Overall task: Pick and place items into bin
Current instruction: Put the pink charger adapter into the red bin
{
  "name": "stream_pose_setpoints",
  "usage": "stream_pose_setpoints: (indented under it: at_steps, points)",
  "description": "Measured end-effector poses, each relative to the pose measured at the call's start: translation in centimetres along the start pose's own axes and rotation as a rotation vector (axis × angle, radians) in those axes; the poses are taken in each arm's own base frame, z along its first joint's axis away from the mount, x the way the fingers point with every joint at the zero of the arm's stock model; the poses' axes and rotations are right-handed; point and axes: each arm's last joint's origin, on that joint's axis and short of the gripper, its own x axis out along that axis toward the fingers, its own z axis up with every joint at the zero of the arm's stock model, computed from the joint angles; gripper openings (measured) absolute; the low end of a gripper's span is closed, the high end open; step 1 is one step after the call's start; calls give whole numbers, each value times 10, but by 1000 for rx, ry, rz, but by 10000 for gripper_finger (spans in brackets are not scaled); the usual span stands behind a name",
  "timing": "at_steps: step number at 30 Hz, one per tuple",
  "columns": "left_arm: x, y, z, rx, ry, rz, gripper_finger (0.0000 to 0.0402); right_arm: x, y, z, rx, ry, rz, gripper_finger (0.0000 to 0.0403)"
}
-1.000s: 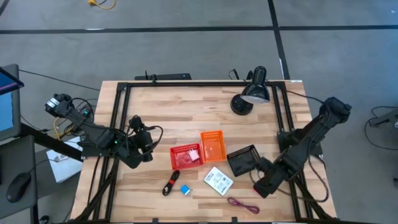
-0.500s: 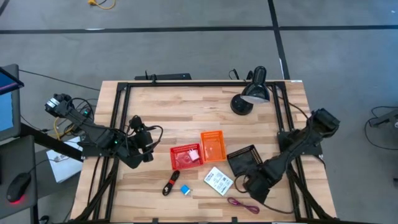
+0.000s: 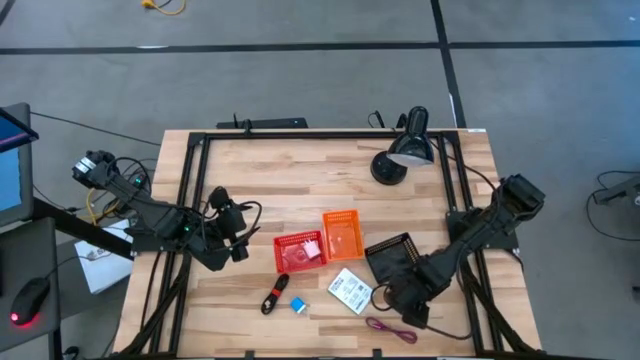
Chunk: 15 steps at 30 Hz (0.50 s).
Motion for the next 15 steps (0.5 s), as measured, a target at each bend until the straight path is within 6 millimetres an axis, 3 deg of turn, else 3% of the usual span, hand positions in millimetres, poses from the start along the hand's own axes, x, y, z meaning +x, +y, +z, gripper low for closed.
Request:
stream_pose_setpoints:
  at_steps: [7, 15]
  points:
    - [0, 0, 0, -1, 1, 0, 264, 13, 5, -4, -29, -14, -55, 233]
    - [0, 0, 0, 0, 1, -1, 263, 34, 7, 5, -23, -5, -109, 233]
